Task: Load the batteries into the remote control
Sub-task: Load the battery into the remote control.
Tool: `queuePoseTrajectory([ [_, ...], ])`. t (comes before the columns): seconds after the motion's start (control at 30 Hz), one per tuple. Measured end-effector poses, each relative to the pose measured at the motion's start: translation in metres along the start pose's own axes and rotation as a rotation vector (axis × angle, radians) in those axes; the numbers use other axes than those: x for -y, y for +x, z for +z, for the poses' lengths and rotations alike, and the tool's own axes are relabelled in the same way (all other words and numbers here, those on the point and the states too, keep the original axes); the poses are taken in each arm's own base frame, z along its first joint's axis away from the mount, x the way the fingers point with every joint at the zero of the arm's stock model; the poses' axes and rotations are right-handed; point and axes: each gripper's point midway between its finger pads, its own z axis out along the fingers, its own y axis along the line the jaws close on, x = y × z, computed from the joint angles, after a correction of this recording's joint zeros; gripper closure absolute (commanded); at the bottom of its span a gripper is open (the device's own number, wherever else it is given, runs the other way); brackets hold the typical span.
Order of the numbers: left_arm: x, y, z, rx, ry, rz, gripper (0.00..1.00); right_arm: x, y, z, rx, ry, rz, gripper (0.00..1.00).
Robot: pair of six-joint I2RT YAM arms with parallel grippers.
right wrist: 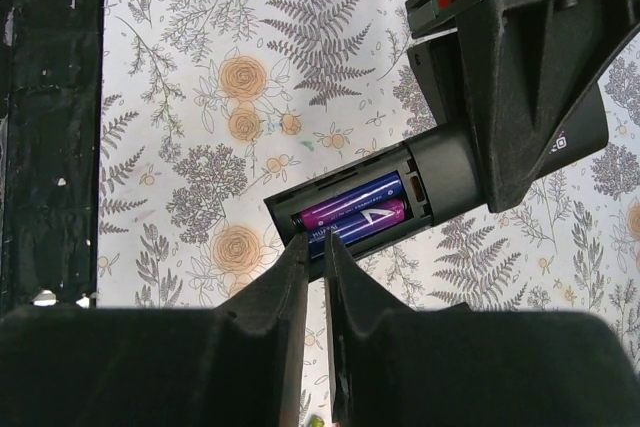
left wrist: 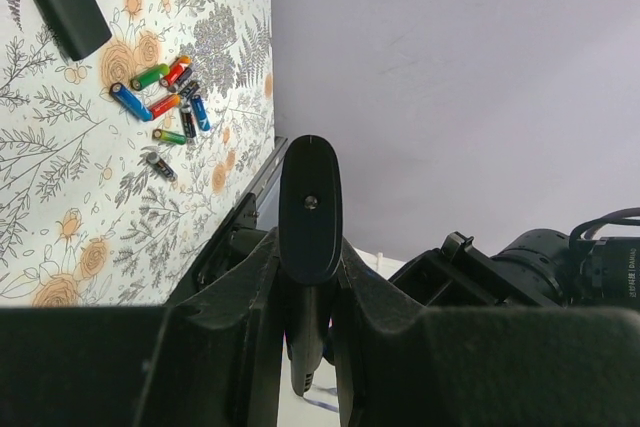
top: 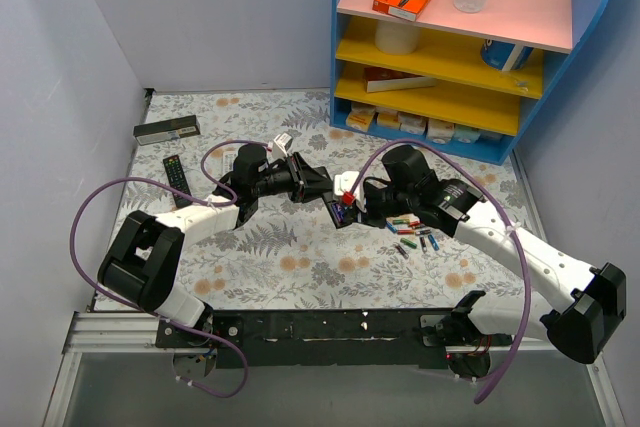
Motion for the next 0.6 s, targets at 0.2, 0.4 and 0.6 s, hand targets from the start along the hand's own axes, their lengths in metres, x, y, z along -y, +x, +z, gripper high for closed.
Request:
queuePoseTrajectory([
  [0.2,0.001,-0.003,0.000,0.015,0.000,0.007,1.00,0.004,0.002,0.000,-0.015,0.023,-0.001,0.87],
  [0.4,0.001,-0.009,0.000,0.036,-0.001,0.025,1.00,0.009,0.004,0.005,-0.018,0.038,0.000,0.88],
  [0.6,0.000,-0.011,-0.001,0.047,-0.002,0.037,1.00,0.011,0.006,0.009,-0.007,0.048,0.003,0.90],
])
